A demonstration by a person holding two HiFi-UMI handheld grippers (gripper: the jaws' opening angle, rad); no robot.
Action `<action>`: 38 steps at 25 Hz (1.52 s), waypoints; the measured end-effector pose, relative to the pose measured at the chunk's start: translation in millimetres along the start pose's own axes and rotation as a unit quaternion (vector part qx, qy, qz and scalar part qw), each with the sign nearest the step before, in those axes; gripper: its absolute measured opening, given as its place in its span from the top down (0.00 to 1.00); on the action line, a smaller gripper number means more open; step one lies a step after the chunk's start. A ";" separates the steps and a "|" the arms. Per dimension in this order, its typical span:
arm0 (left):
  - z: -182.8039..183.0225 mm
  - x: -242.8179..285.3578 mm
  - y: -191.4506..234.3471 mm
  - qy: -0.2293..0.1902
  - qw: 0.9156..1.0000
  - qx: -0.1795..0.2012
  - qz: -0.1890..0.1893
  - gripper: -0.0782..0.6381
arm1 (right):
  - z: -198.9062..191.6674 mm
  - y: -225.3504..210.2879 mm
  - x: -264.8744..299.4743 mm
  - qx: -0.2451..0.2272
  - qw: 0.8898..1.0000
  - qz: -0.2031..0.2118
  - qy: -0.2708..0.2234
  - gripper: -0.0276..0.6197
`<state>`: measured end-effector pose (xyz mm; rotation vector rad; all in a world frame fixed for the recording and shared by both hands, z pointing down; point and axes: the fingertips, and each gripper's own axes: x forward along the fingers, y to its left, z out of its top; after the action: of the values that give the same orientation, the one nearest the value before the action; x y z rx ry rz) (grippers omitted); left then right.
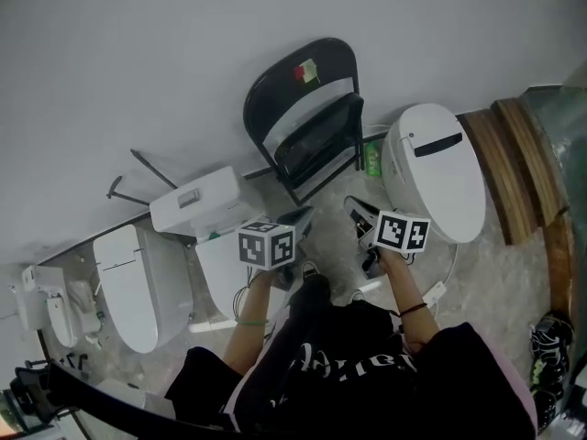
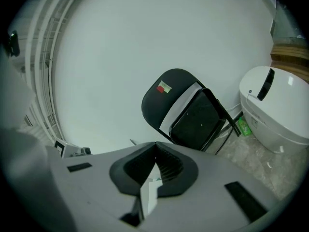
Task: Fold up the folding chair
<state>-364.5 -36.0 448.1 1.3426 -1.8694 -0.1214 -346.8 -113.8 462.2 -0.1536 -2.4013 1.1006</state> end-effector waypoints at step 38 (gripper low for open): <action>-208.4 -156.3 -122.4 -0.015 1.000 -0.015 0.006 0.89 | -216.0 100.1 -145.5 0.004 1.000 0.009 -0.002 0.94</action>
<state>-120.4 116.3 438.9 1.3154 -1.8930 -0.1646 -126.6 57.2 451.9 -0.1713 -2.4032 1.1198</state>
